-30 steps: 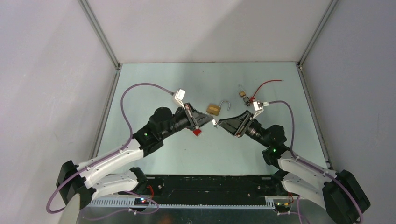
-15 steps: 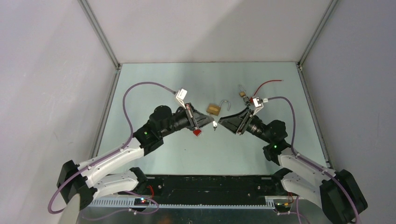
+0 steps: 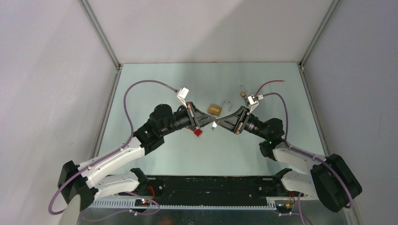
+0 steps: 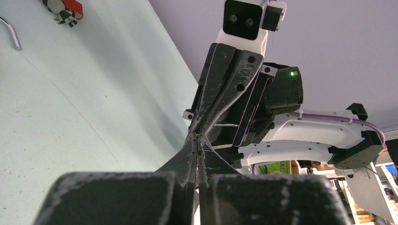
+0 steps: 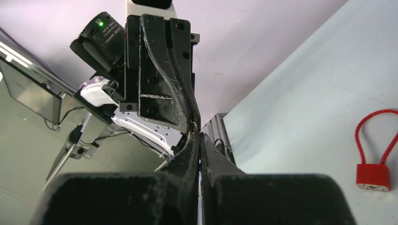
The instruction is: Unlock with the key
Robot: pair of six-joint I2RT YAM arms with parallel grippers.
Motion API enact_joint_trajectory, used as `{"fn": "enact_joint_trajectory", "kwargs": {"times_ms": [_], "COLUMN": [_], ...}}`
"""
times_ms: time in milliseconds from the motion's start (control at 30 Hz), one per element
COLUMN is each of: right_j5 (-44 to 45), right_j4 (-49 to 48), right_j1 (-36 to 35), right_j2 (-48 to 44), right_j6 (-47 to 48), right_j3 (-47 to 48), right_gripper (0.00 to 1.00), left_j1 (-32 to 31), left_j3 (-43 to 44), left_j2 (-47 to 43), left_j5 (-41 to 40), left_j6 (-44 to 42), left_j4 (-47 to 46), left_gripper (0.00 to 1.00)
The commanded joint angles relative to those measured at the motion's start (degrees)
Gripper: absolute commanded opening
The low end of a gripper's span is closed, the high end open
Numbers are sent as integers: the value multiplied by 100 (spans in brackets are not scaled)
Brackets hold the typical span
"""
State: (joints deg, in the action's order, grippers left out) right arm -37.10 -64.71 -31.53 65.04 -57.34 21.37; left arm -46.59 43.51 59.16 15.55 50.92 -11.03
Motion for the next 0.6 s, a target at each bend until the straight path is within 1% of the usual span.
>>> {"fn": "enact_joint_trajectory", "kwargs": {"times_ms": [0,167,233,467,500,533,567], "right_j5": [-204,-36,153,858,1017,1094,1210], "right_j4": [-655,-319,173,1422,1704,1846,2080], "right_j1": [-3,56,76,86,66,54,16], "right_j2": [127,-7,-238,-977,-1125,-1200,-1357], "right_j6": [-217,-24,145,722,862,1038,1140], "right_j3": [203,201,201,193,193,193,197], "right_gripper": [0,0,0,0,4,9,21], "left_j1": [43,91,109,164,161,166,162], "left_j3": [212,147,111,-63,-62,-57,-55], "left_j2": [-57,-163,-189,-374,-385,-400,-407], "left_j5": [36,-29,-43,-207,-218,-236,-250], "left_j6": [-128,-117,-105,-73,-80,-85,-96], "left_j4": [-141,-145,-145,-145,-143,-144,-145], "left_gripper": [0,0,0,0,0,0,0]}}
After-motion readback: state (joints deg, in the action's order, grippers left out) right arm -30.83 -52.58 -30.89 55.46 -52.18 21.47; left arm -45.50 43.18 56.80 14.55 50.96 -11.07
